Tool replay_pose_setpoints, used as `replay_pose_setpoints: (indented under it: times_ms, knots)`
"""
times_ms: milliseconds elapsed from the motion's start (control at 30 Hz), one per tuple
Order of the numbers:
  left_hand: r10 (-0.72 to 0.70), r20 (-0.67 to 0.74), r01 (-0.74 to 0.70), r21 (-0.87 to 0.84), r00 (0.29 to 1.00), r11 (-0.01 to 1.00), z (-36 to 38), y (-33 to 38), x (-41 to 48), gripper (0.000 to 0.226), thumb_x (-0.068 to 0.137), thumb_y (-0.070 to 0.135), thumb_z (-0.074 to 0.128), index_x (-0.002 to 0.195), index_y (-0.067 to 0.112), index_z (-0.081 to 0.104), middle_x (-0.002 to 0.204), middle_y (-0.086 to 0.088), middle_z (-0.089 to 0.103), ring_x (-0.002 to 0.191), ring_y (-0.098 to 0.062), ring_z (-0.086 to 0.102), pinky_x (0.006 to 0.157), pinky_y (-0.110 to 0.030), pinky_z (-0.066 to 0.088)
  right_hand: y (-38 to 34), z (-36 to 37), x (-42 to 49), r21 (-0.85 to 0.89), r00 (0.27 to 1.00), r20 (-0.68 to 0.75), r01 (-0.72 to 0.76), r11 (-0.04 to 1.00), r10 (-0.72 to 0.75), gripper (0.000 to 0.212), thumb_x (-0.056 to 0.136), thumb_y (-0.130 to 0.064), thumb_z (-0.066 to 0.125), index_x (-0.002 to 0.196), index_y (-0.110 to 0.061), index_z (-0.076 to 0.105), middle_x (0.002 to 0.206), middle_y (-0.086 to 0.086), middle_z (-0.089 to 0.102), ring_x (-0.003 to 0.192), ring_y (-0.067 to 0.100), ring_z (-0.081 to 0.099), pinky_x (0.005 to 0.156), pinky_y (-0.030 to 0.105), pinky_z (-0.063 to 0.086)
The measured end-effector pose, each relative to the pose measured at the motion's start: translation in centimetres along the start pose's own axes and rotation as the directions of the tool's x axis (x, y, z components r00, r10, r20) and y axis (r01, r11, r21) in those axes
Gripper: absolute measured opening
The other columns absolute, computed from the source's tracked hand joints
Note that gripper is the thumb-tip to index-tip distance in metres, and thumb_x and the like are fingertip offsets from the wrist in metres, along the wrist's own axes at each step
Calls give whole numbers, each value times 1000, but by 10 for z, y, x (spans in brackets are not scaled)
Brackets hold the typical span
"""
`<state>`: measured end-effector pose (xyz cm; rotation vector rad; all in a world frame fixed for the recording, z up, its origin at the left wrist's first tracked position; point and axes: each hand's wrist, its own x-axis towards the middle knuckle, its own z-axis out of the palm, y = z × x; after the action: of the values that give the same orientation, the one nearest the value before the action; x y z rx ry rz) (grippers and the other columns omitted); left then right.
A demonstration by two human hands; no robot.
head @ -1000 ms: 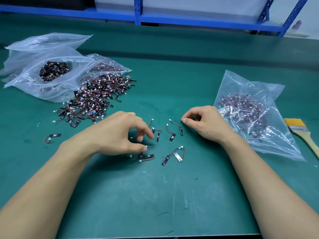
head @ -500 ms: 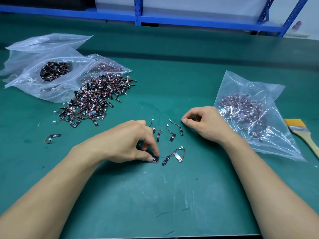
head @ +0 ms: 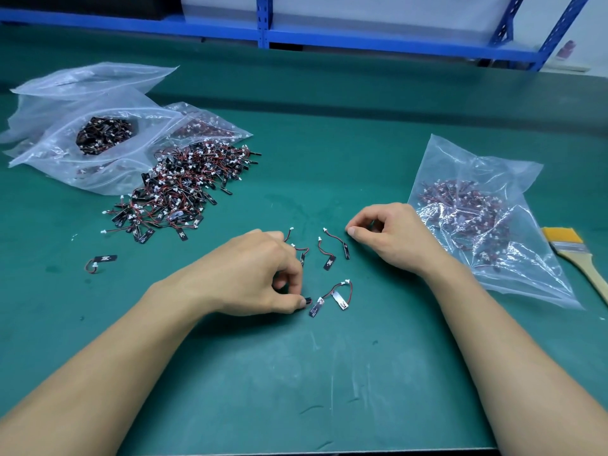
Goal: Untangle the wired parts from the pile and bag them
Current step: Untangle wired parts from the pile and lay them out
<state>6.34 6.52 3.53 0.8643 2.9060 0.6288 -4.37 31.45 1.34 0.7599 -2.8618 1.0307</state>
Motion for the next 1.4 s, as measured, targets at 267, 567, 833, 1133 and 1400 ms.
replay_pose_setpoints:
  times_ms: [267,567,833,1133,1400]
  knots:
    - [-12,-2,12,48,1000,999,-1,7,1,26,80,44,67,61,28,57,61,12,52,74,-1,46,80,-24,37,-1,0,0,0,1000,4,6,1000,-6,12,89,-23,71,79,-29,74,65,-34,61,61,-3,55,57,7,37]
    - [-190,-519,169,-88,833,982,-11,-51,2,23,96,30,58,90,17,75,77,5,61,67,-9,54,67,-32,40,-1,0,-1,12,1000,-1,-6,1000,6,11,89,-25,71,80,-28,75,65,-31,62,58,-3,54,55,8,36]
    - [-339,-478,278,-195,811,941,4,-73,11,10,93,19,67,98,24,74,76,17,63,66,-13,52,67,-26,39,-2,0,-2,16,1000,-7,-3,1000,3,11,89,-24,71,80,-28,75,66,-32,62,59,-3,55,57,8,37]
    - [-376,-476,319,-200,795,926,4,-78,14,9,91,20,70,94,26,75,67,25,59,60,-6,48,60,-11,34,-1,0,-1,25,1000,0,-7,1000,7,11,90,-24,71,80,-27,75,66,-32,62,58,-3,54,56,8,37]
    - [-443,-499,384,-222,744,896,2,-81,13,8,94,23,66,97,26,73,66,40,55,60,5,49,58,-12,31,-3,0,-2,35,1000,-5,-9,999,9,12,90,-22,71,79,-26,75,62,-30,61,55,-1,53,54,8,36]
